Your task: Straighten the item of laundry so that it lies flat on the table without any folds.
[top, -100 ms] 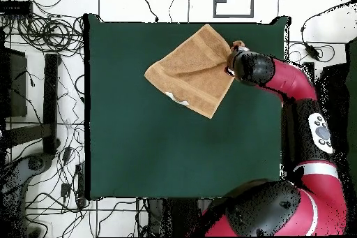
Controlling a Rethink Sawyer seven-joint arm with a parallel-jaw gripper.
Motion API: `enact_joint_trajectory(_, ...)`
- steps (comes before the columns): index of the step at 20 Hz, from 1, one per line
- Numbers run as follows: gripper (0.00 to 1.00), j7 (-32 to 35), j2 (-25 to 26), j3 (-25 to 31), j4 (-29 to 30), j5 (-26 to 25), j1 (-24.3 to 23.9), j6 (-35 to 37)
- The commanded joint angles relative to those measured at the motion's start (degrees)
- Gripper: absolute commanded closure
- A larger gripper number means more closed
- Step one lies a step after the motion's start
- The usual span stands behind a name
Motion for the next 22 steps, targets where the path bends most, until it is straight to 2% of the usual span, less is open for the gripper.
enact_joint_trajectory(1,0.0,7.26,0.8,5.27,9.23,1.12,2.3,1.65)
enact_joint_trajectory(4,0.0,5.81,1.15,7.51,10.17,2.37,0.88,1.99)
enact_joint_trajectory(22,0.0,4.84,1.37,7.47,9.16,1.37,0.98,1.05)
